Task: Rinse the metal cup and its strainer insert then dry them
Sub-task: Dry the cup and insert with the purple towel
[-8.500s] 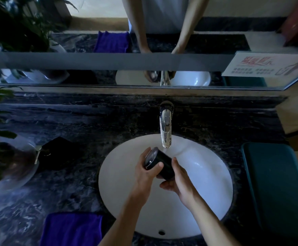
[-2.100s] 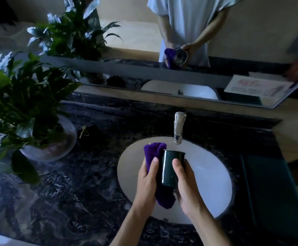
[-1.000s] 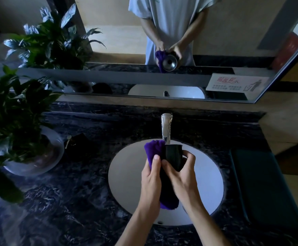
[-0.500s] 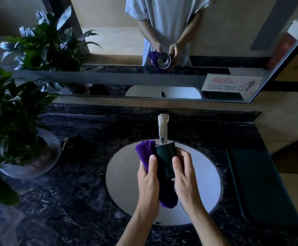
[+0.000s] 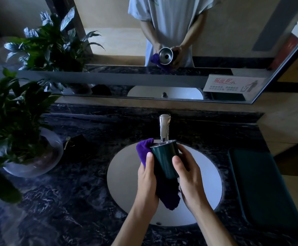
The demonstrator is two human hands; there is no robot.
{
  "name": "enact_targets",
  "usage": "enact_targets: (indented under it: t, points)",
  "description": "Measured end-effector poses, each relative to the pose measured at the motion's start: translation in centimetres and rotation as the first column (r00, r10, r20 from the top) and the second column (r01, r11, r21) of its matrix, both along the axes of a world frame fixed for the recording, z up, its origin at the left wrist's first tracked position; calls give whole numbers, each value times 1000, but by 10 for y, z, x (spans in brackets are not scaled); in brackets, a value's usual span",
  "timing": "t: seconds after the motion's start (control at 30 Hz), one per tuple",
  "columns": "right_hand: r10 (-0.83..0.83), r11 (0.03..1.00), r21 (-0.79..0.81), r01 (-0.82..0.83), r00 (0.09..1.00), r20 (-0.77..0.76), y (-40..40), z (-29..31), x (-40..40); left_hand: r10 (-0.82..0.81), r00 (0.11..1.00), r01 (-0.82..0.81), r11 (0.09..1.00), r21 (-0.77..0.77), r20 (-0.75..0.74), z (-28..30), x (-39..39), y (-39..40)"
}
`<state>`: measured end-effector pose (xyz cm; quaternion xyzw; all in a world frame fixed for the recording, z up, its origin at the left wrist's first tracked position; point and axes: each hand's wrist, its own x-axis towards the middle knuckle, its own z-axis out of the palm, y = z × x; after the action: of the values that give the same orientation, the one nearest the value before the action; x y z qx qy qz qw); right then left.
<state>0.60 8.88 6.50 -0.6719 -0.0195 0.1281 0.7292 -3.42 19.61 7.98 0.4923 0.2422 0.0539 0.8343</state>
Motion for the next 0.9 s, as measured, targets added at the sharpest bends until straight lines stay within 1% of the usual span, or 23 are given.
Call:
enact_targets:
  t: [0.07,0.1,0.2,0.33,0.4,0.5,0.6,0.7,0.77,0.83,0.9]
  points:
    - [-30,997,-72,34,998,56,2,-1,-1,36,999,-36,999,23,-1,-2,1,-4]
    - [-19,996,-91,25,997,71,3,-2,-2,54,999,-53,997,48,-5,-1,1,-6]
    - [28,996,-80,-24,998,59,6,-1,-5,60,998,-60,992,107,6,0,2,-10]
    - [25,999,-45,-22,998,54,0,-3,-1,38,999,-39,992,117,11,-1,3,-5]
    - [28,1000,13,-28,1000,-4,-1,-5,-2,13,1000,-11,996,92,-25,-2,5,0]
    - [53,994,95,-44,995,-84,-1,-4,-2,-32,995,31,999,-12,-98,-1,6,6]
    - [39,982,188,-8,986,-161,1,-3,-1,-47,986,35,997,-73,-159,2,7,8]
    - [62,961,277,-1,975,-212,1,-3,-2,-28,995,29,1000,9,-98,2,9,4]
    - [97,949,313,-23,970,-225,3,-1,-3,51,998,-47,995,85,-44,1,11,3]
    - [113,950,309,-42,970,-217,5,0,-4,115,993,-113,984,137,-10,-2,11,3]
    - [92,958,285,-32,975,-200,6,2,-4,120,993,-117,975,191,-1,-5,10,3]
